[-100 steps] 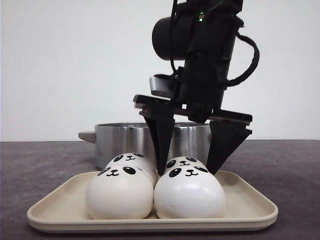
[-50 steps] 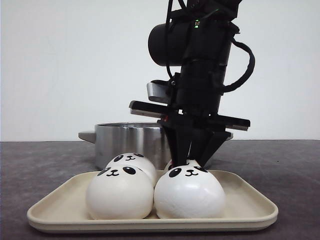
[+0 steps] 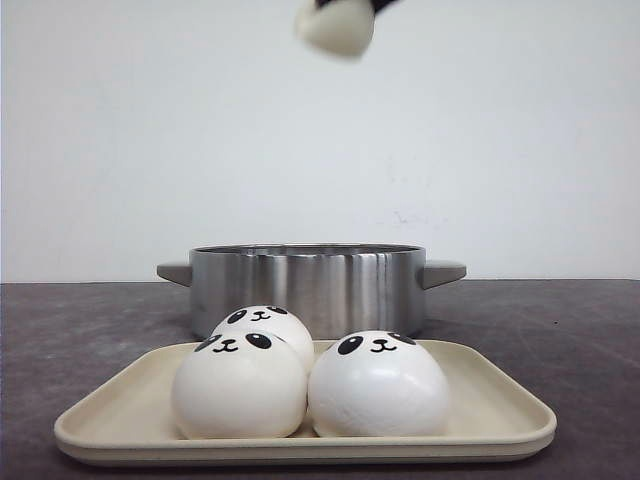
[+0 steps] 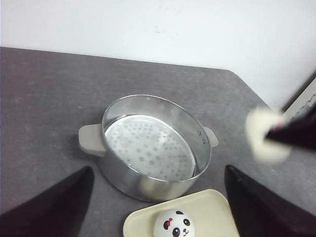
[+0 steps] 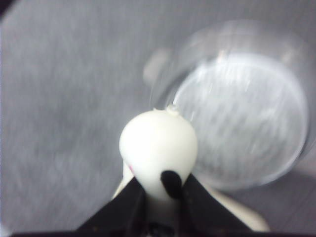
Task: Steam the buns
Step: 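Lift the bun with the right gripper, lower into the steamer, release, then lower the left gripper onto the farther panda bun nearest it and grasp, then carry the bun with the left gripper into the steamer and release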
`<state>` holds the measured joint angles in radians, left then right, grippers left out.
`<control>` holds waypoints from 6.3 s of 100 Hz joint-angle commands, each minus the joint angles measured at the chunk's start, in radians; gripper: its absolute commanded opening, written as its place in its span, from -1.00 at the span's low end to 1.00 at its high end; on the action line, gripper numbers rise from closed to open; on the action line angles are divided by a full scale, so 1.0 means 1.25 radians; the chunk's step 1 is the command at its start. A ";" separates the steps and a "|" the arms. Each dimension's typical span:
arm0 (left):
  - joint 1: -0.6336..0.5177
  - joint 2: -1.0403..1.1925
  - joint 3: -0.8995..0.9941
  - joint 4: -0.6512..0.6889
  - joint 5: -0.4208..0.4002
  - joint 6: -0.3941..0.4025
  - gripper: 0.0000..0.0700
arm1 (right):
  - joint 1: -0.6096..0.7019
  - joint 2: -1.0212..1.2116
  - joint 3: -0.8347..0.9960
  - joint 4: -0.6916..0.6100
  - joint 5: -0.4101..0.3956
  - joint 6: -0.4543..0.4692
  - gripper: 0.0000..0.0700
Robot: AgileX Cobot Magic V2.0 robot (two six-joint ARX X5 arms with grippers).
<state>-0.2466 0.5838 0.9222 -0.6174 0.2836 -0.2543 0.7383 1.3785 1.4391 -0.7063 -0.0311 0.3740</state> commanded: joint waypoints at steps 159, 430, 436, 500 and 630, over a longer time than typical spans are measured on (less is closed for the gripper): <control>-0.003 0.052 0.013 -0.039 -0.005 0.005 0.45 | -0.196 0.618 0.240 0.121 0.031 -0.162 0.33; -0.389 0.901 0.098 0.152 -0.150 -0.121 -0.99 | 0.220 -0.147 0.373 -0.332 0.385 -0.047 -0.96; -0.389 0.901 0.098 0.150 -0.150 -0.121 -0.99 | 0.220 -0.147 0.373 -0.337 0.386 -0.047 -0.97; -0.396 0.642 0.107 0.129 -0.143 -0.079 -0.99 | 0.220 -0.147 0.373 -0.376 0.427 -0.047 -0.96; -0.231 1.008 0.486 0.198 -0.190 -0.022 -0.99 | 0.219 -0.147 0.371 -0.358 0.451 -0.060 -0.96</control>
<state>-0.5327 1.8034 1.5013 -0.3954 0.0498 -0.2943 1.0012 1.1858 1.8885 -1.1629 0.5274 0.3031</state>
